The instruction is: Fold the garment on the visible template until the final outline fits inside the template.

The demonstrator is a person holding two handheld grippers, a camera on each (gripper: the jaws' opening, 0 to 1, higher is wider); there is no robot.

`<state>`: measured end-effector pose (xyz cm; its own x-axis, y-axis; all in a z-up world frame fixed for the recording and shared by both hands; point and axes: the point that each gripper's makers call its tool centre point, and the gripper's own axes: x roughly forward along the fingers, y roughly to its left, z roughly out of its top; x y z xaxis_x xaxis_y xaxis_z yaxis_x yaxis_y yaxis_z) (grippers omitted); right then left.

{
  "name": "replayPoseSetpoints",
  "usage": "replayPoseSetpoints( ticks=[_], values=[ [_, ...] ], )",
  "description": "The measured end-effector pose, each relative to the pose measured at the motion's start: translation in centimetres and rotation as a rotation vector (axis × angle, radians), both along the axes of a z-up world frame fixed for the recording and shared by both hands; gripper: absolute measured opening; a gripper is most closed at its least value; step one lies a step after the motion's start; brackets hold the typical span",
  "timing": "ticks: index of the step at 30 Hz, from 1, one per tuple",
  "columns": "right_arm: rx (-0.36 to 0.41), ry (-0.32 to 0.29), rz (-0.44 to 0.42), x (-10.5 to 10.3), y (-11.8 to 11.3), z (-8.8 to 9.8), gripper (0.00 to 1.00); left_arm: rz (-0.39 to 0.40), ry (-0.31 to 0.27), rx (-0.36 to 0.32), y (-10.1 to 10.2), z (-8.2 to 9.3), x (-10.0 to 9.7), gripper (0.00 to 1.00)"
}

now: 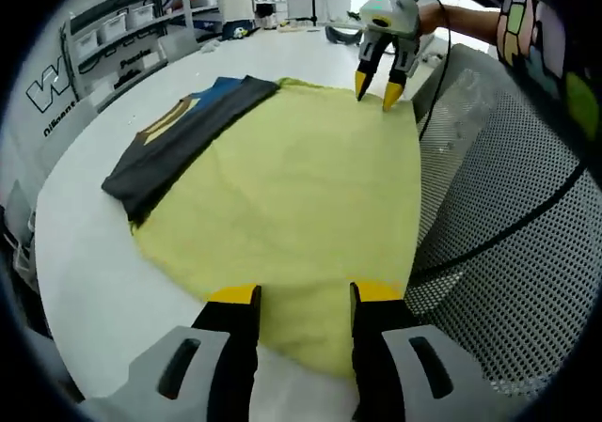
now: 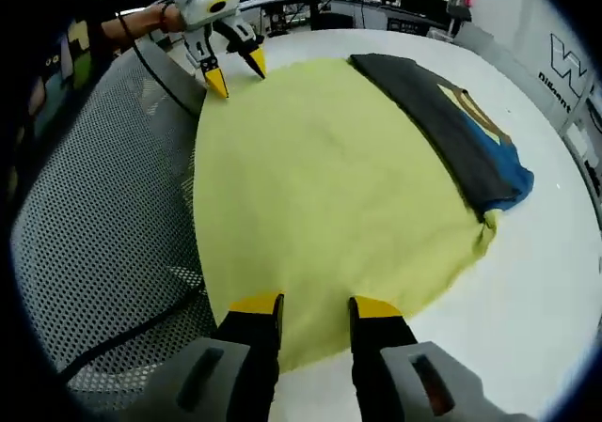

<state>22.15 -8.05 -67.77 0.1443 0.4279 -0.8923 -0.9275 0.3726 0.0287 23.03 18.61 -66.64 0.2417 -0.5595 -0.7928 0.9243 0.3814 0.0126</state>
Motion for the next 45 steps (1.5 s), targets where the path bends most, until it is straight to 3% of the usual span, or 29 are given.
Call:
replayPoseSetpoints(
  ticks=[5, 9, 16, 19, 20, 21, 22, 26, 27, 28, 29, 31, 32, 35, 37, 39, 42, 45],
  values=[
    [-0.021, -0.015, 0.037, 0.0, -0.1, -0.1, 0.23, -0.03, -0.002, 0.036, 0.2, -0.7, -0.4, 0.31],
    [-0.053, -0.038, 0.044, -0.1, -0.1, -0.2, 0.21, -0.007, -0.013, 0.018, 0.3, -0.4, -0.5, 0.3],
    [-0.02, -0.061, 0.008, -0.1, -0.2, -0.1, 0.14, 0.028, -0.034, -0.021, 0.1, -0.3, -1.0, 0.22],
    [-0.027, -0.088, -0.013, 0.0, 0.1, -0.1, 0.0, 0.035, -0.05, -0.028, -0.3, -0.3, -1.1, 0.13],
    [-0.064, -0.159, 0.013, 0.6, -0.2, -0.1, 0.0, 0.042, -0.064, -0.025, -0.4, -0.3, -0.9, 0.05],
    [-0.056, -0.149, 0.024, 0.2, 0.0, -0.2, 0.0, 0.04, -0.083, -0.015, -0.4, -0.3, -0.7, 0.0],
    [-0.053, -0.132, -0.025, 0.3, -0.1, -0.1, 0.0, 0.046, -0.109, -0.003, -0.3, -0.3, -0.2, 0.0],
    [-0.033, -0.058, -0.148, 0.3, -0.4, -0.2, 0.0, 0.137, -0.022, 0.025, 0.1, -0.4, 0.0, 0.0],
    [-0.015, 0.02, -0.247, 0.0, -0.5, -0.1, 0.0, 0.197, 0.032, 0.053, 0.4, -0.4, 0.0, 0.0],
    [0.021, 0.102, -0.314, -0.4, -0.4, 0.0, 0.0, 0.152, 0.044, 0.088, 0.2, -0.4, -0.3, 0.0],
    [0.05, 0.133, -0.335, -0.4, -0.3, 0.2, 0.0, 0.016, -0.003, 0.135, 0.1, -0.4, -0.6, 0.0],
    [0.079, 0.163, -0.329, -0.9, -0.2, 0.2, 0.0, -0.067, -0.033, 0.189, 0.2, -0.4, -0.8, 0.0],
    [0.07, 0.164, -0.327, -0.9, -0.4, 0.2, 0.0, 0.0, 0.033, 0.185, 0.2, -0.6, -1.2, 0.0],
    [0.059, 0.214, -0.321, -1.8, -0.5, 0.7, 0.0, 0.047, 0.169, 0.167, 0.1, -0.3, -2.5, 0.0],
    [0.062, 0.283, -0.329, -2.7, -0.3, 1.6, 0.0, 0.078, 0.216, 0.179, 0.2, 0.1, -2.9, 0.0],
    [0.048, 0.285, -0.306, -2.8, -0.4, 2.2, 0.0, 0.091, 0.243, 0.173, 0.1, 0.6, -3.1, 0.0],
    [0.003, 0.334, -0.263, -3.7, -0.4, 3.5, 0.0, 0.171, 0.372, 0.158, 0.3, 1.8, -4.1, 0.0],
    [-0.048, 0.372, -0.194, -4.8, -0.5, 4.7, 0.0, 0.202, 0.449, 0.136, 0.3, 2.9, -4.9, 0.0]
  ],
)
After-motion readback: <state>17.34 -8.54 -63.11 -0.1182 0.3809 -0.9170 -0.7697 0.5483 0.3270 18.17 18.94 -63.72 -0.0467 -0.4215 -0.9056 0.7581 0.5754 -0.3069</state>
